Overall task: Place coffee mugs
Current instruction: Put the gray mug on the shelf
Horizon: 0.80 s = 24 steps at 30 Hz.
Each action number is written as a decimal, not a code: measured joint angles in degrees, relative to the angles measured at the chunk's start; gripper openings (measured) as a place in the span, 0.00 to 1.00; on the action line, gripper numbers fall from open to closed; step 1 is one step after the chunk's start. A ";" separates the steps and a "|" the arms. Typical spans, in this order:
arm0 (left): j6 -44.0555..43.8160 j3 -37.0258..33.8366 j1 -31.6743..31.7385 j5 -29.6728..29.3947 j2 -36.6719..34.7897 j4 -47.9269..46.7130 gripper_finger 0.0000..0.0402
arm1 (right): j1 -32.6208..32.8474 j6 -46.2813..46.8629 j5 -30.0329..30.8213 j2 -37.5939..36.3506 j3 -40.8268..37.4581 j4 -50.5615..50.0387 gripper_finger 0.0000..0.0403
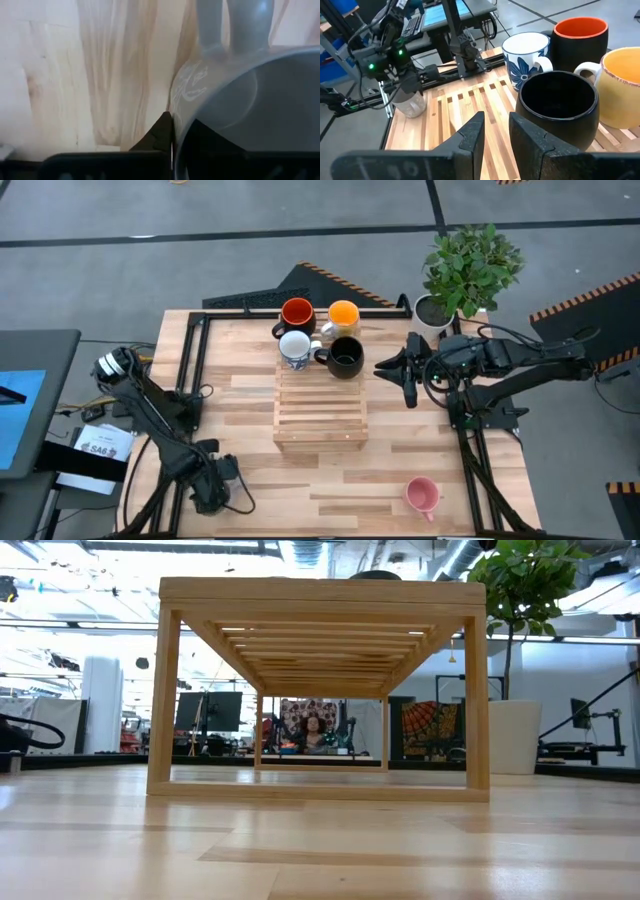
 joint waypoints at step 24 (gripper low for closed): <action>51.45 51.60 42.23 -7.91 0.80 -39.76 0.01 | 0.00 -0.13 -0.01 -0.02 0.00 0.02 0.29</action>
